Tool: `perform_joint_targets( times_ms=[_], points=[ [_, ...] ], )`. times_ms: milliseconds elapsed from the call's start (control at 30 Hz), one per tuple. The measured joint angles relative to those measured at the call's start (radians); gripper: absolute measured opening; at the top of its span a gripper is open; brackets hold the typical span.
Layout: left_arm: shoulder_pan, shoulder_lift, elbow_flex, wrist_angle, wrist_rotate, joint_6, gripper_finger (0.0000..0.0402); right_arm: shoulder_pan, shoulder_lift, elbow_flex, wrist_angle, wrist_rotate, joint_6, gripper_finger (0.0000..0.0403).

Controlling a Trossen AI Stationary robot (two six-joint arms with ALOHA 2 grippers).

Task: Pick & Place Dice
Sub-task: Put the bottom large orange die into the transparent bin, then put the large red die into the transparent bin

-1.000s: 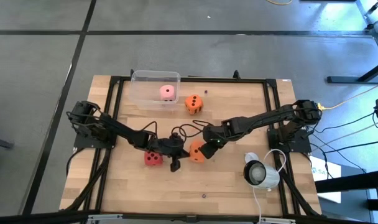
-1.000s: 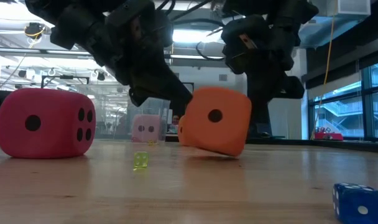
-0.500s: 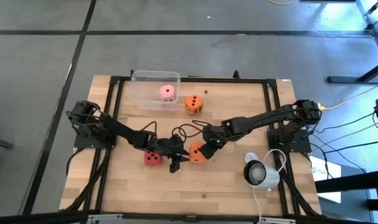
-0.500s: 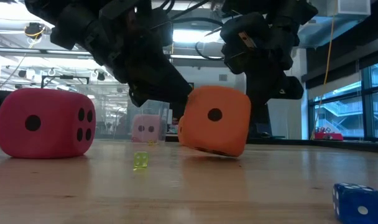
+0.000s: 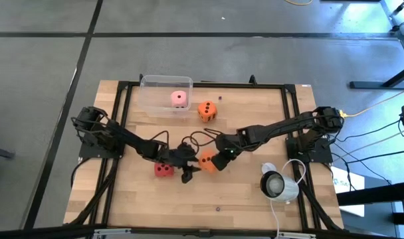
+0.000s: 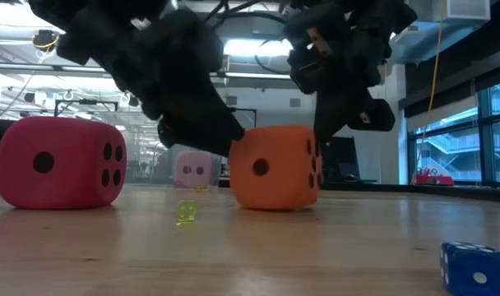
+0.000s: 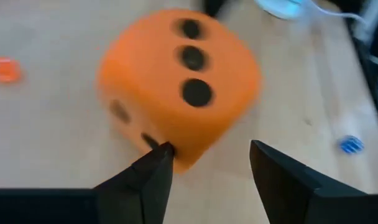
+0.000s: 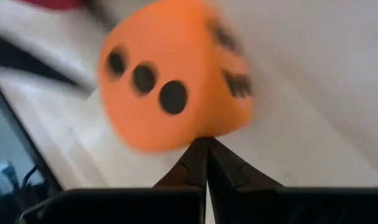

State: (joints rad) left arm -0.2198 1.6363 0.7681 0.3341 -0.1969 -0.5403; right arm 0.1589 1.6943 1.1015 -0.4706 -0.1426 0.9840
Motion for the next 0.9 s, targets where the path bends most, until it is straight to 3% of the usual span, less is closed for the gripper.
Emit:
perform_joint_targets(
  times_ms=[267,433,767,900],
  points=[
    [0.002,-0.011,0.0,-0.011,0.072,-0.052,0.0206,0.0,0.0,0.002,-0.002,-0.012,0.0,0.0],
    [0.031,-0.092,0.001,-0.041,0.135,-0.044,0.0206,-0.001,-0.002,0.002,-0.016,0.002,-0.005,0.0],
    [0.083,-0.304,0.006,-0.267,0.119,0.071,0.0205,-0.002,-0.003,0.004,0.011,0.015,-0.05,0.0],
    [0.086,-0.318,0.005,-0.342,0.189,0.038,0.0205,-0.005,-0.003,0.004,0.021,0.015,-0.05,0.0]
  ],
)
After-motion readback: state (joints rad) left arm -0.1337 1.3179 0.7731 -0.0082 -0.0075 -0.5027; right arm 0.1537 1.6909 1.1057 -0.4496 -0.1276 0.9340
